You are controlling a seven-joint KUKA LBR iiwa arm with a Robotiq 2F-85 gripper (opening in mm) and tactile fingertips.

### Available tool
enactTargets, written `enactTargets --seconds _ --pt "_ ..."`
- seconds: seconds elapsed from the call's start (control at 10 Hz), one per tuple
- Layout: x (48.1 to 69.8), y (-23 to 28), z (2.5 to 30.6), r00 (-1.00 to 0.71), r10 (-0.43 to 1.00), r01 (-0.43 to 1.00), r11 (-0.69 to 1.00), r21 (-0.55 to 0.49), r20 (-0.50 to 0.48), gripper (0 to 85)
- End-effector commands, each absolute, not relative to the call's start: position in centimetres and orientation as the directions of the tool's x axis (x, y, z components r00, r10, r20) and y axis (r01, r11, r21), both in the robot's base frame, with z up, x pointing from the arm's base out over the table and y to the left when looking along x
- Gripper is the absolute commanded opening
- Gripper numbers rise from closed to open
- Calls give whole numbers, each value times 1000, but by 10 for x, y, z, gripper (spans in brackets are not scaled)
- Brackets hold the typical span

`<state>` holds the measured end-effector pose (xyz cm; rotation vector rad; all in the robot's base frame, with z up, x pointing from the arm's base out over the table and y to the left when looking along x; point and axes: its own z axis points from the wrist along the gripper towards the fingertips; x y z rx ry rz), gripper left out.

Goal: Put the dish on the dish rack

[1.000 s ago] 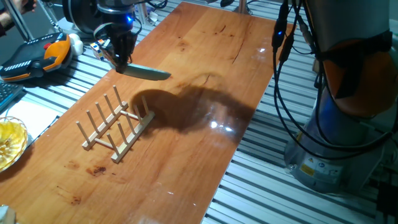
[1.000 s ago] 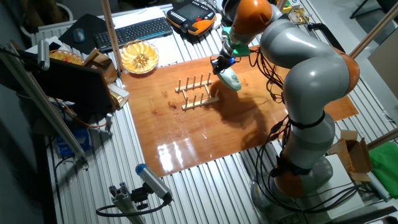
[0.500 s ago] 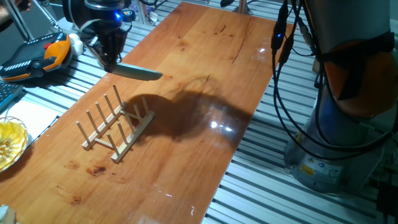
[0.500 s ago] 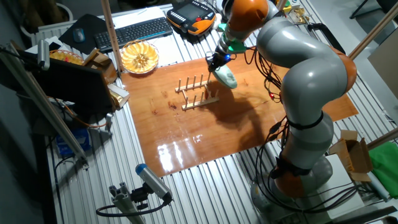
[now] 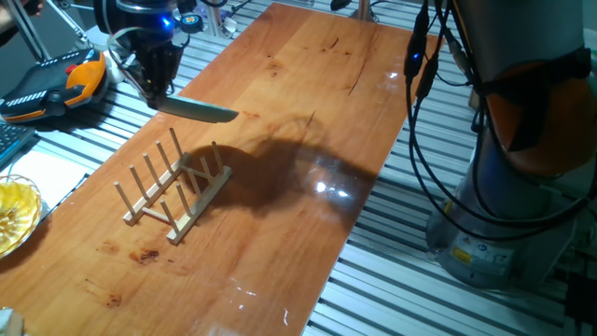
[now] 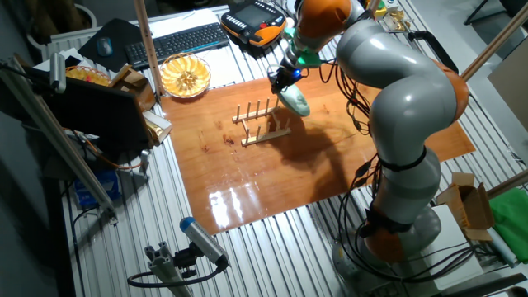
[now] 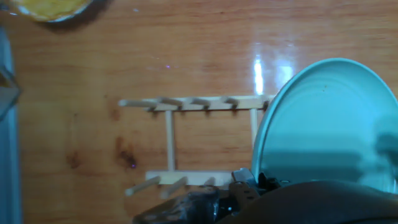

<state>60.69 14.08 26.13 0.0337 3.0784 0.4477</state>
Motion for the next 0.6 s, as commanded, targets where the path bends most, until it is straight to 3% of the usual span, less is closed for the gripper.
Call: enactTargets --seconds 0.0,0.5 --pt "608 139 262 -999 23 14 954 298 -25 7" --pt "615 130 262 -998 62 63 933 354 16 7"
